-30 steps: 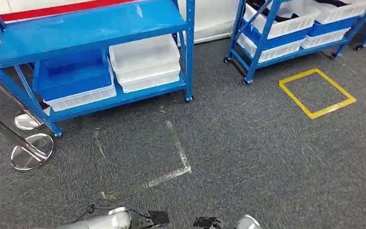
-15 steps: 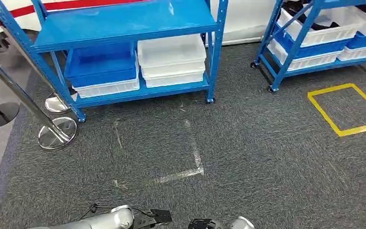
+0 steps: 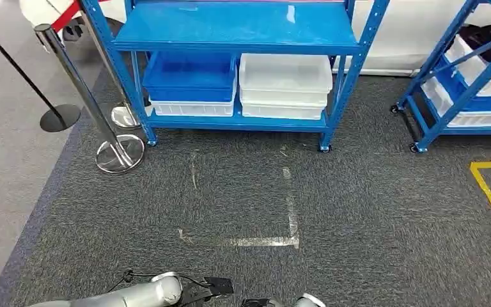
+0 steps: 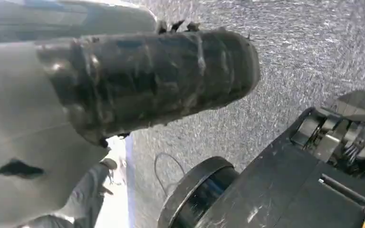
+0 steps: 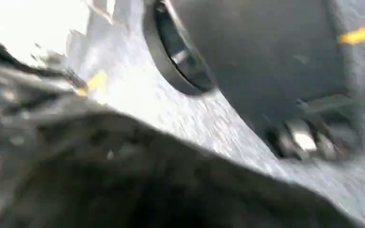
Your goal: Take the parts from the cabinet and place them on the table.
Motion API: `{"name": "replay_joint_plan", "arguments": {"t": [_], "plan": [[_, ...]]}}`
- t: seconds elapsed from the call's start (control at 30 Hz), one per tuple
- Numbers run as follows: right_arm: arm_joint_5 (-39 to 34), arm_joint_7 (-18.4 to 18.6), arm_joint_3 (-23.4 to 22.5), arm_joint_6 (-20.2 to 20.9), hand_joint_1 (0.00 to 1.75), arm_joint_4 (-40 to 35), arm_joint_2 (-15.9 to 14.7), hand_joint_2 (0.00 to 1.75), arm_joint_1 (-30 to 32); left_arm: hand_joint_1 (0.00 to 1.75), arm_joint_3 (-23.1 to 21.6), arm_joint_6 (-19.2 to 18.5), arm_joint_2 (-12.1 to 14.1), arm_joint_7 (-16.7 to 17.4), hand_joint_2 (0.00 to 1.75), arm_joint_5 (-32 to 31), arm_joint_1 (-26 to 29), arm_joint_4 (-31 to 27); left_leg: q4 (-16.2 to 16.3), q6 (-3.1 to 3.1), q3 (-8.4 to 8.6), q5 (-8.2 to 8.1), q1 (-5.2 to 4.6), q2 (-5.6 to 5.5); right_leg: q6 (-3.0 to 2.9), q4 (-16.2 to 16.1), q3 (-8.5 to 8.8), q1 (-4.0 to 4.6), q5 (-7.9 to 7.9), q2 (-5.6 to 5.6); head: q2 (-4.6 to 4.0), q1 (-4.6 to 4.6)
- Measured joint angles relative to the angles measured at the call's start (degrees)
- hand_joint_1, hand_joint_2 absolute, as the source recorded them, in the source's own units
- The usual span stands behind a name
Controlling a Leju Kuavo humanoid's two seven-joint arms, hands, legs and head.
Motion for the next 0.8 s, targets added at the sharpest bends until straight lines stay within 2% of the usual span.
{"name": "replay_joint_plan", "arguments": {"t": [0.03,0.1,0.13,0.17,0.2,0.23,0.27,0.3,0.33,0.37,0.53,0.57,0.6,0.63,0.67,0.7,0.73,0.77,0.8], "plan": [[-0.05,-0.63,0.35,-1.16,0.0,0.0,-0.29,0.0,-0.06,0.0,0.0,0.35,0.28,-0.02,0.0,0.13,0.18,0.02,-0.15,-0.14,-0.05,0.03,0.06,-0.03,-0.11,0.01,0.41,0.19,0.0,-0.22,0.0,0.02],[-0.64,-0.83,0.57,-3.67,0.0,0.0,-0.31,0.0,0.02,0.0,0.0,0.94,0.9,-0.07,0.0,0.44,0.87,0.02,-0.49,-0.74,0.09,0.13,0.15,-0.34,-0.69,-0.08,0.49,0.33,0.16,-0.45,0.0,-0.04],[-0.72,-0.8,0.65,-4.21,0.0,0.0,-0.31,0.0,0.01,0.0,0.0,1.11,1.36,-0.07,0.0,0.44,1.08,0.07,-0.25,-0.98,-0.29,-0.3,0.14,0.12,-1.28,-0.64,0.76,-0.18,0.49,-0.78,0.0,-0.11],[-0.77,-0.65,0.65,-4.59,0.0,0.09,-0.76,0.0,0.05,0.0,0.0,1.11,1.42,-0.09,0.0,0.48,1.14,0.07,1.13,-1.26,-0.67,-1.27,-0.13,3.05,-1.5,-0.9,1.02,-0.06,0.52,-0.93,0.0,-0.13],[-0.77,-0.54,0.68,-4.91,0.0,0.09,-1.03,0.0,0.11,0.0,0.0,1.14,1.55,-0.09,1.75,0.55,1.08,0.07,4.74,-1.57,-2.46,-3.39,0.08,4.92,-1.86,-0.96,1.07,0.04,0.52,-1.25,0.0,-0.64],[-0.79,-0.56,0.68,-5.0,0.0,0.11,-1.18,0.0,0.1,0.0,0.0,1.14,1.57,-0.09,1.75,0.55,1.07,0.07,9.0,-1.84,-4.55,-5.23,0.31,5.72,-1.96,-0.95,1.05,0.15,0.46,-1.49,0.0,-0.5],[-0.9,-0.54,0.7,-5.02,0.0,0.15,-1.25,1.75,0.21,0.0,0.0,1.14,1.57,-0.09,1.75,0.55,1.11,0.07,13.14,-2.03,-6.7,-6.7,0.53,6.05,-2.09,-0.95,1.08,0.25,0.36,-1.8,0.0,-0.57],[-1.35,-0.23,0.76,-5.23,0.0,0.17,-1.27,1.75,0.37,0.0,0.0,1.26,1.55,-0.09,1.75,0.57,1.15,0.07,16.23,-2.17,-8.46,-7.35,0.66,6.17,-2.14,-0.93,1.09,0.26,0.25,-2.17,0.0,-0.55],[-1.86,0.55,0.79,-5.63,0.0,0.17,-1.27,1.75,0.59,0.0,0.0,1.44,1.55,-0.07,1.75,0.59,1.23,0.07,16.69,-2.27,-8.99,-6.7,0.71,6.23,-2.09,-0.91,1.14,0.26,0.16,-2.42,0.0,-0.57],[-2.08,0.93,0.78,-5.88,0.0,0.17,-1.27,1.75,0.72,0.0,0.0,1.72,1.57,-0.02,1.75,0.61,1.29,0.07,15.36,-2.3,-8.47,-5.47,0.72,6.26,-2.06,-0.91,1.22,0.25,0.07,-2.56,0.0,-0.59],[-2.29,1.12,0.78,-6.15,0.0,0.17,-1.27,1.75,0.78,0.0,0.0,1.77,1.57,0.0,1.75,0.65,1.3,0.07,14.69,-2.3,-8.16,-5.03,0.73,6.28,-2.04,-0.9,1.25,0.25,0.03,-2.6,0.0,-0.61],[-2.76,2.8,0.78,-7.06,0.0,0.17,-1.27,1.75,1.07,0.0,0.0,2.16,1.59,0.2,1.75,1.11,1.57,0.07,0.61,-1.87,-1.38,1.27,0.75,7.02,-1.49,-0.69,1.83,0.25,-0.62,-3.09,0.0,-0.59],[-3.32,3.37,0.79,-7.3,0.0,0.13,-1.29,1.75,1.45,0.0,0.24,1.79,1.7,0.26,0.0,0.79,3.27,0.11,-0.4,-0.92,-0.39,0.26,-0.01,6.81,-0.42,-1.06,2.07,0.38,-0.86,-3.45,0.0,-0.46],[-3.41,3.37,0.76,-7.38,0.0,0.0,-1.29,0.0,1.9,0.0,0.66,1.7,1.7,0.15,0.0,0.39,4.08,0.13,-0.66,-0.5,-0.05,0.32,0.0,6.62,0.04,-1.17,2.44,0.41,-1.02,-3.55,0.0,-0.55],[-3.43,3.35,0.68,-7.47,0.0,-0.13,-1.38,0.0,2.42,0.0,0.88,1.64,1.68,0.0,0.0,0.0,4.71,0.11,-1.26,-0.16,0.5,0.51,0.41,6.64,0.38,-0.23,2.17,0.2,-1.81,-3.29,0.0,-0.44],[-3.43,2.89,0.41,-7.67,0.0,-0.15,-1.4,0.0,2.94,0.0,1.43,1.57,1.68,-0.28,0.0,-0.74,5.34,0.11,-1.38,0.03,0.78,0.39,0.4,6.61,0.54,2.06,1.28,0.29,-3.25,-2.98,0.0,-0.37],[-3.45,2.3,0.07,-7.84,0.0,-0.2,-1.4,0.0,3.44,0.0,2.02,1.57,1.68,-0.63,0.0,-1.3,5.91,0.11,-1.36,0.36,0.84,0.27,0.4,6.61,0.62,5.47,-0.45,0.34,-4.99,-2.87,0.0,-0.26],[-3.45,1.32,-0.39,-8.23,0.0,-0.24,-1.42,0.0,4.32,0.0,3.09,1.59,1.53,-1.42,0.0,-2.12,6.75,0.09,-1.32,0.55,0.85,0.16,0.34,6.61,0.73,10.86,-3.28,0.29,-7.23,-2.72,0.0,-0.19],[-3.45,0.59,-0.94,-8.43,0.0,-0.24,-1.53,0.0,5.28,0.0,4.25,1.66,1.53,-2.12,0.0,-2.8,7.49,0.02,-1.28,0.69,0.86,0.06,0.26,6.6,0.79,14.85,-5.55,0.3,-8.42,-2.68,0.0,-0.22]]}}
